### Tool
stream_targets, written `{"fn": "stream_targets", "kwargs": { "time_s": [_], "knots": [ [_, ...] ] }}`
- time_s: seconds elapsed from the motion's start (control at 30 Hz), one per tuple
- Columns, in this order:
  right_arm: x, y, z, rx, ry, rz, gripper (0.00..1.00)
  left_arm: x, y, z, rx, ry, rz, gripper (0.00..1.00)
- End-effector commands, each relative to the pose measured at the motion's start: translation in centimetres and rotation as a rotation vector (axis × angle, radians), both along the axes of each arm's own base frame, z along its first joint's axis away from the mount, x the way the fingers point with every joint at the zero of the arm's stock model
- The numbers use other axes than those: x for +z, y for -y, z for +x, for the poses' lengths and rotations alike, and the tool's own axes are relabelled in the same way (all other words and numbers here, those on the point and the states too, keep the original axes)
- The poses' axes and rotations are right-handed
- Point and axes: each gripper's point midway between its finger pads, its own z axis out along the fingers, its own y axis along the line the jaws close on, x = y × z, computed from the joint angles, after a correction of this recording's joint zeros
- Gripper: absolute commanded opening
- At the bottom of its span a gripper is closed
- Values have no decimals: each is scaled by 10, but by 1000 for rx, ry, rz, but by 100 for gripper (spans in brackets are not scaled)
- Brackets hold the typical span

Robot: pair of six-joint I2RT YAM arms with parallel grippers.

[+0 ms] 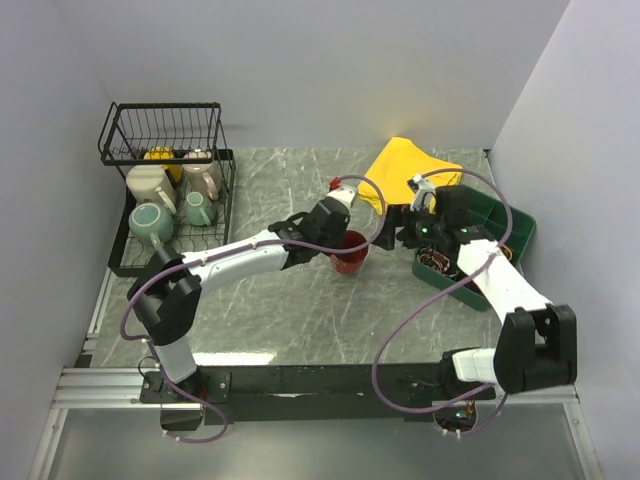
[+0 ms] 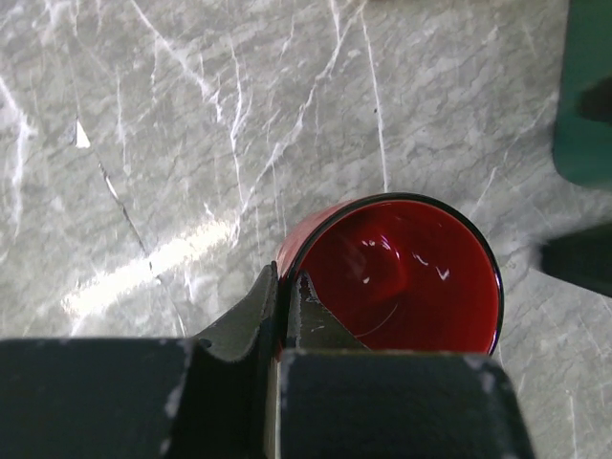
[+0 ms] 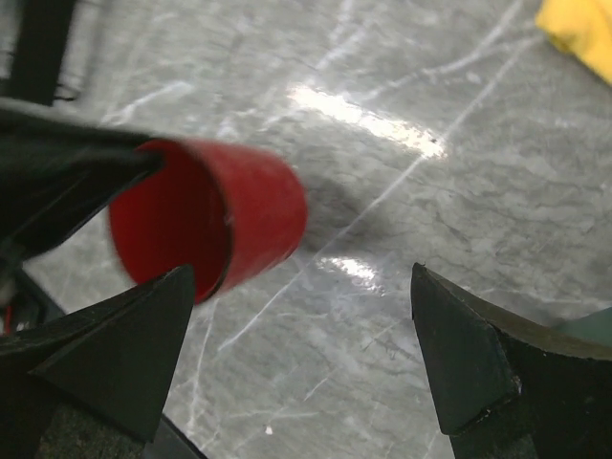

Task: Load the cups into the dish rack

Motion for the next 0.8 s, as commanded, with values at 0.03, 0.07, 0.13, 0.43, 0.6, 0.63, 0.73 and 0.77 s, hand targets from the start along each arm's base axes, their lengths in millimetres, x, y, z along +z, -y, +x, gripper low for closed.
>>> {"fn": "stream_targets", "kwargs": {
  "time_s": [0.03, 0.07, 0.13, 0.43, 0.6, 0.63, 0.73, 0.77],
  "knots": [
    [-13, -3, 17, -98, -62, -76, 100, 51, 17, 12, 123, 108, -80, 1],
    [-13, -7, 15, -85, -61, -75, 100, 51, 18, 11, 126, 109, -74, 1],
    [-15, -9, 15, -86, -62, -74, 100, 53, 26, 8, 121, 111, -74, 1],
    [-39, -15, 16, -71, -108, -151, 74, 57, 49, 4, 108, 132, -35, 1],
    [-43, -19, 16, -46, -126, -147, 39, 59, 54, 5, 113, 137, -21, 1],
    [-41, -20, 16, -43, -122, -143, 27, 59, 55, 4, 113, 139, -18, 1],
    [-38, -20, 16, -42, -110, -136, 11, 60, 58, 3, 111, 135, -24, 1],
    [-38, -21, 15, -36, -111, -134, 8, 61, 59, 3, 107, 133, -31, 1]
  ]
}}
